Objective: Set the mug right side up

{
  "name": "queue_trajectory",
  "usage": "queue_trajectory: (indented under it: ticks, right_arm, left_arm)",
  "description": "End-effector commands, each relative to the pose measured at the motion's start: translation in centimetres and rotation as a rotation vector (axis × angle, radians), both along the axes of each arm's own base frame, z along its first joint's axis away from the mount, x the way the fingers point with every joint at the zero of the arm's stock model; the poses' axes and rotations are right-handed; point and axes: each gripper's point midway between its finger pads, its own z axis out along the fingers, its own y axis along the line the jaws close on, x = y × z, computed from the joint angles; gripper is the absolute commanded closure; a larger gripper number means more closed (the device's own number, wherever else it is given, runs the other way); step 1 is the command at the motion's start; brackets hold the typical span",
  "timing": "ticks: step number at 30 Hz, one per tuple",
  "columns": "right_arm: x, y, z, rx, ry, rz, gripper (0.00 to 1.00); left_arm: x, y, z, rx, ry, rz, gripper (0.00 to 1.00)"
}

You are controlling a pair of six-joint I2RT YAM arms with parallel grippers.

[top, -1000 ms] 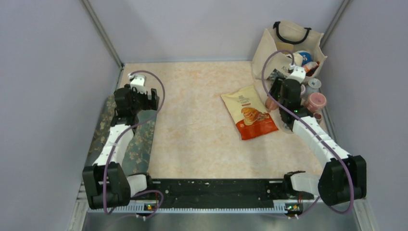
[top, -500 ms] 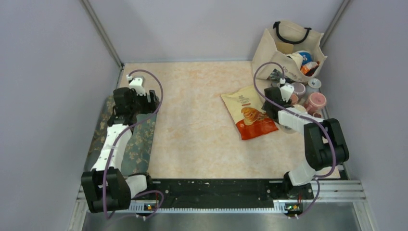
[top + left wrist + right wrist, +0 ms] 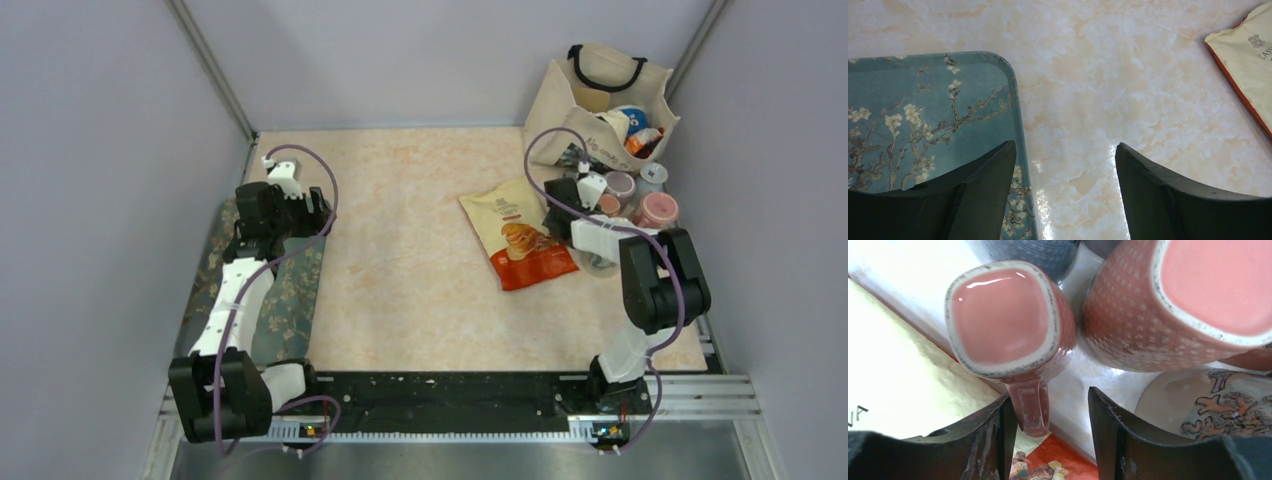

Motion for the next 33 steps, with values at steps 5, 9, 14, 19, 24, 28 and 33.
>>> queue_trajectory:
  ticks: [5, 9, 14, 19, 24, 28, 33]
  right_arm:
    - [2.6, -0.3, 3.3, -0.027, -0.091, -0.003, 0.47]
    - [2.8, -0.1, 2.6, -0.003, -0.077, 0.005, 0.65]
    - [3.1, 0.3, 3.4, 0.007, -0.092, 0.035, 1.0]
    - [3.7, 2.2, 7.2, 0.077, -0.189, 0.131, 1.0]
    - [4.2, 5.4, 14.0, 0.202, -0.401, 0.28, 1.0]
    - [3.0, 8.4, 17.1, 0.297, -0.476, 0.37, 1.0]
    - [0.6, 15.8, 22.7, 0.524, -0.64, 0.597, 1.0]
  left_arm:
    - [0.4, -0.8, 3.3, -0.021, -0.091, -0.036, 0.24]
    - [0.3, -0.9, 3.4, -0.019, -0.095, -0.042, 0.24]
    - [0.1, -1.0, 3.6, -0.017, -0.094, -0.052, 0.26]
    - [0.0, -1.4, 4.4, -0.025, -0.092, -0.078, 0.26]
    - [-0.2, -2.7, 6.2, -0.09, -0.087, -0.127, 0.26]
    - [-0.3, -4.6, 7.7, -0.205, -0.076, -0.184, 0.26]
    - [-0.7, -7.8, 11.3, -0.4, -0.054, -0.301, 0.27]
